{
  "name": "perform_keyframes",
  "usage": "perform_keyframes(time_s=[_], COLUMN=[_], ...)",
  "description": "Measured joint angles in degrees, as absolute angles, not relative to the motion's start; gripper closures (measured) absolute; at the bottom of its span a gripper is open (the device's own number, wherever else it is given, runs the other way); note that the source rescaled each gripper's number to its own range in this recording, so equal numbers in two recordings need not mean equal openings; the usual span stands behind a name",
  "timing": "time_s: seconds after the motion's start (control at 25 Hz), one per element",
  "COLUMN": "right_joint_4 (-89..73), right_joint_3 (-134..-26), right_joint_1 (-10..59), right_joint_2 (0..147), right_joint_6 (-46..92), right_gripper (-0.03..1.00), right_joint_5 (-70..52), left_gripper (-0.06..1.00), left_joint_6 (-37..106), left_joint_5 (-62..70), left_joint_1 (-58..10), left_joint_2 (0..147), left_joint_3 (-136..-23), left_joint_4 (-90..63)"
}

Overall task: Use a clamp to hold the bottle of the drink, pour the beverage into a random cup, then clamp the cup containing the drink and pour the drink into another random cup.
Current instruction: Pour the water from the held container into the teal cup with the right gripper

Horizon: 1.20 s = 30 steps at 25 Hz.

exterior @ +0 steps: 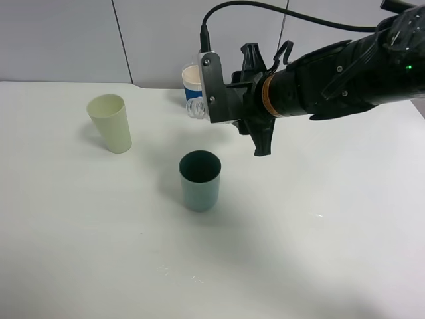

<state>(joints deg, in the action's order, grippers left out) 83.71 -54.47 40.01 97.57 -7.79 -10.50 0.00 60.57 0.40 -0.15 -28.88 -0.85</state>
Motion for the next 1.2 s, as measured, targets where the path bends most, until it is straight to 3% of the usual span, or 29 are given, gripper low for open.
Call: perform_keyframes(time_s=[1.2], right_joint_4=[88.57], right_joint_3=[-54.47], right_joint_1=[40.06], right_joint_2=[97.57], right_joint_6=[4.42], right_gripper=[0.96], right_joint_5=[-12.47], left_gripper=[-0.06], left_joint_6=[0.0], left_joint_5=[60.57], left_joint_1=[0.4], left_joint_2=[-0.15], left_joint_3=[-28.88], left_joint_4=[-0.85])
